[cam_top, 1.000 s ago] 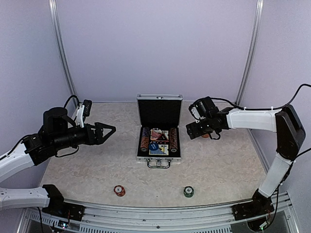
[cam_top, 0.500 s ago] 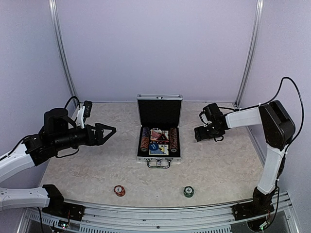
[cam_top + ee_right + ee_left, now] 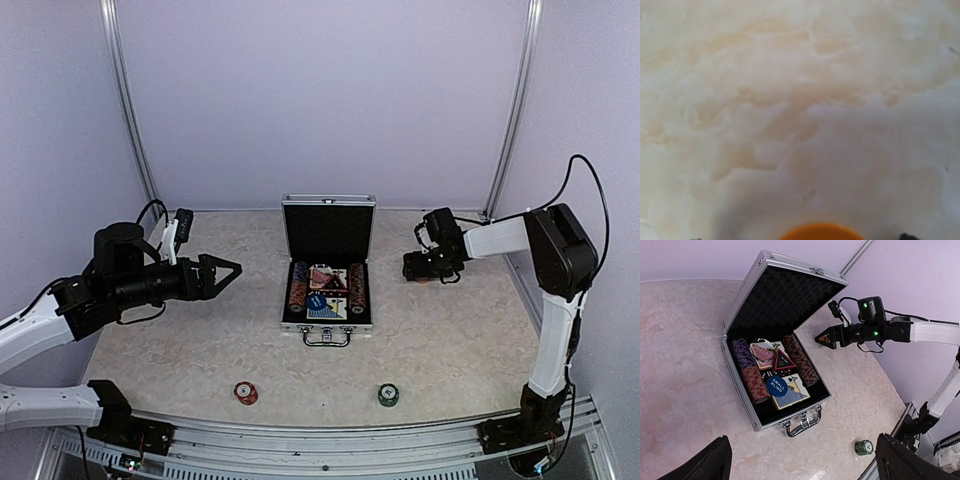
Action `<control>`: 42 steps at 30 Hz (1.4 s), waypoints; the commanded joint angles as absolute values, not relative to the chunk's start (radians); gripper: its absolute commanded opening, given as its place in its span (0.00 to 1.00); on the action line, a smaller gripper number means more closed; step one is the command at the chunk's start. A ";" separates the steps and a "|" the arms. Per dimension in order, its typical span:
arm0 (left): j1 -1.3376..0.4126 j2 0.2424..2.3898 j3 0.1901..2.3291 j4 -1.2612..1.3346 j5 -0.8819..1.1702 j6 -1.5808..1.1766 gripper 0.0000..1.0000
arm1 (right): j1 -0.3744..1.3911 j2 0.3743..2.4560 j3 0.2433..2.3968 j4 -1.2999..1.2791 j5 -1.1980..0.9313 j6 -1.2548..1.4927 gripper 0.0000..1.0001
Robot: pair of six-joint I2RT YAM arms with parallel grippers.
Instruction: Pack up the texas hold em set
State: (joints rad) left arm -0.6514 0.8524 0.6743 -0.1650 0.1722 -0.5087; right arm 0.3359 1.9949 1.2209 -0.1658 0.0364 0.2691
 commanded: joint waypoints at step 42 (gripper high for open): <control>-0.646 0.851 0.666 -0.127 0.186 -0.517 0.99 | 0.382 2.012 1.153 -0.281 0.115 0.240 0.69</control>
